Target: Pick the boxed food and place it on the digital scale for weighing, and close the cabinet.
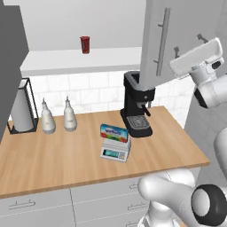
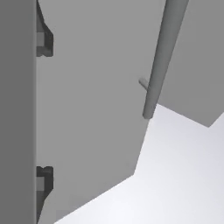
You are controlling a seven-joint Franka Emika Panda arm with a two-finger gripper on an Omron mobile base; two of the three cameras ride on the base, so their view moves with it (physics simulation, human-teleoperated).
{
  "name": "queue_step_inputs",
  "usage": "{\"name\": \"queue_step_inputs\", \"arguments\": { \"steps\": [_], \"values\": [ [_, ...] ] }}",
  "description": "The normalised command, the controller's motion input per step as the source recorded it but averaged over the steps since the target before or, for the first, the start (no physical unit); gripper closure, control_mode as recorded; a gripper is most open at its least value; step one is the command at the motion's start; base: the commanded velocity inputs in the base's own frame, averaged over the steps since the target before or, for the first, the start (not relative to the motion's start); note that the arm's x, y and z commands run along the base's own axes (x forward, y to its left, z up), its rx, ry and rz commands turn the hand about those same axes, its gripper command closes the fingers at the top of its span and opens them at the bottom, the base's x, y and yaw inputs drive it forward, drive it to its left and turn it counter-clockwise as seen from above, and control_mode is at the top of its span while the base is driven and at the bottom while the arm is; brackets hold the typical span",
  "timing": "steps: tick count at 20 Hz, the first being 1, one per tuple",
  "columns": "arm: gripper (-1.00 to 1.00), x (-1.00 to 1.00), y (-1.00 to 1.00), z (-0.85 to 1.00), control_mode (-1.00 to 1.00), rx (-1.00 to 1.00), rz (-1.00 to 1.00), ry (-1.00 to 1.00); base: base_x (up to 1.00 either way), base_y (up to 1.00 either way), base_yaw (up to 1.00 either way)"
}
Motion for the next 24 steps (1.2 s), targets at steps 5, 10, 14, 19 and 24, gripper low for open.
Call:
{"name": "queue_step_inputs", "arguments": {
  "steps": [5,10,14,19,24],
  "values": [
    [-1.00,0.85,0.49,0.00,-1.00,-0.12,-0.16,0.28,0.00,0.00,0.00],
    [-1.00,1.00,0.47,-0.02,-1.00,-0.15,-0.17,0.26,0.00,0.00,0.00],
    [-1.00,0.95,0.03,-0.15,-1.00,-0.03,-0.05,0.09,0.00,0.00,0.00],
    [-1.00,0.73,0.00,-0.40,-1.00,0.00,0.00,-0.05,0.00,0.00,0.00],
    [-1.00,0.07,0.08,-0.44,-1.00,0.00,0.00,-0.07,0.00,0.00,0.00]
  ]
}}
